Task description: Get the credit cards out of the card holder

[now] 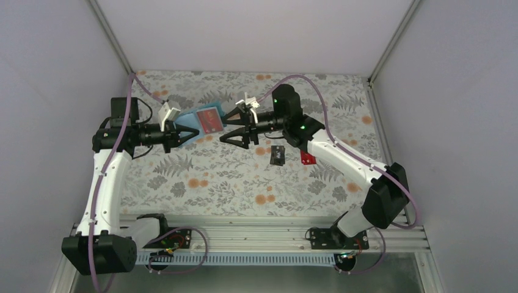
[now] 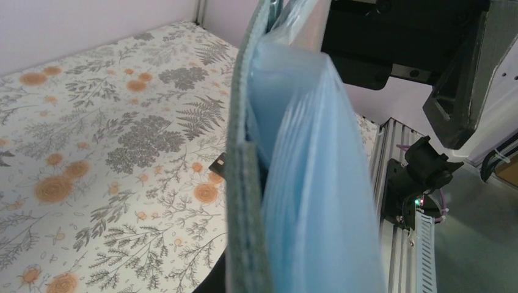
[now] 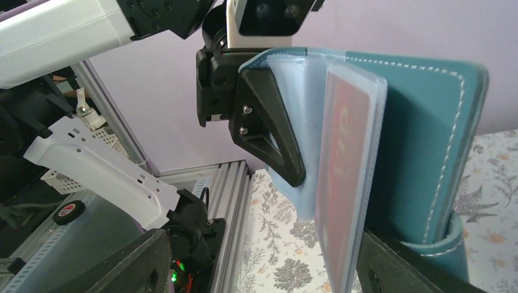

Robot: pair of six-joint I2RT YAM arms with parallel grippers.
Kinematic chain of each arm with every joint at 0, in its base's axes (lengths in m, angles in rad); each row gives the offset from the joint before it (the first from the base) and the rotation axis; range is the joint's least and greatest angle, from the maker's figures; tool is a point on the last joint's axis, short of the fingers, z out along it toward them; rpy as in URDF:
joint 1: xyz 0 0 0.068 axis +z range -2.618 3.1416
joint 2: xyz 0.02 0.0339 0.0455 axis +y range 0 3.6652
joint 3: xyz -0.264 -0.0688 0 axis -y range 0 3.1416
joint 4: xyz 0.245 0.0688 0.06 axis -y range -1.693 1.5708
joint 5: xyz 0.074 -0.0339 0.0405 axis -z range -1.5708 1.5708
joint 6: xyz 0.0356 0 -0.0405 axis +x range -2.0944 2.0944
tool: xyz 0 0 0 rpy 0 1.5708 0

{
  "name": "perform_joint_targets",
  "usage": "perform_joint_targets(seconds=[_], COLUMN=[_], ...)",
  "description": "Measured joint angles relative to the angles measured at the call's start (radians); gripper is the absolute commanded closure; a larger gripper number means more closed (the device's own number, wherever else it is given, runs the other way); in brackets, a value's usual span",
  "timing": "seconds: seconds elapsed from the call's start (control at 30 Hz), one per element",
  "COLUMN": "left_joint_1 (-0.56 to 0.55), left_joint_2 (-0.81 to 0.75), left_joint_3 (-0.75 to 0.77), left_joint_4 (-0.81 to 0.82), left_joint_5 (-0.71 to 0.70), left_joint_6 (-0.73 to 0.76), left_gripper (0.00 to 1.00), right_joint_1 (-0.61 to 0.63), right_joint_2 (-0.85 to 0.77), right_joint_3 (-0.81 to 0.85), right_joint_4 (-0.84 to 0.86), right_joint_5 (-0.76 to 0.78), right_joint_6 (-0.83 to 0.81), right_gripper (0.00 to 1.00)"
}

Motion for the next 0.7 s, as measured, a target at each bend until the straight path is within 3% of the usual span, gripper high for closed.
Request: perform_joint_targets(seconds=[0.53,0.7], left_joint_1=[0.000,0.000], left_joint_2=[0.000,0.000], left_joint_3=[0.000,0.000], left_joint_4=[0.000,0.000], left_joint_5=[0.002,0.002], left_joint_6=[0.000,0.000], left_gripper=[0.98,0.98], right_joint_1=[0.044,0.070], right_joint_2=[0.002,0.002], right_joint_3=[0.018,0.038], right_joint_4=[-0.028,-0.047], right_joint_5=[-0.004,0.020], right_joint_6=[-0.010,-0.019], right_gripper=[0.43,0.57])
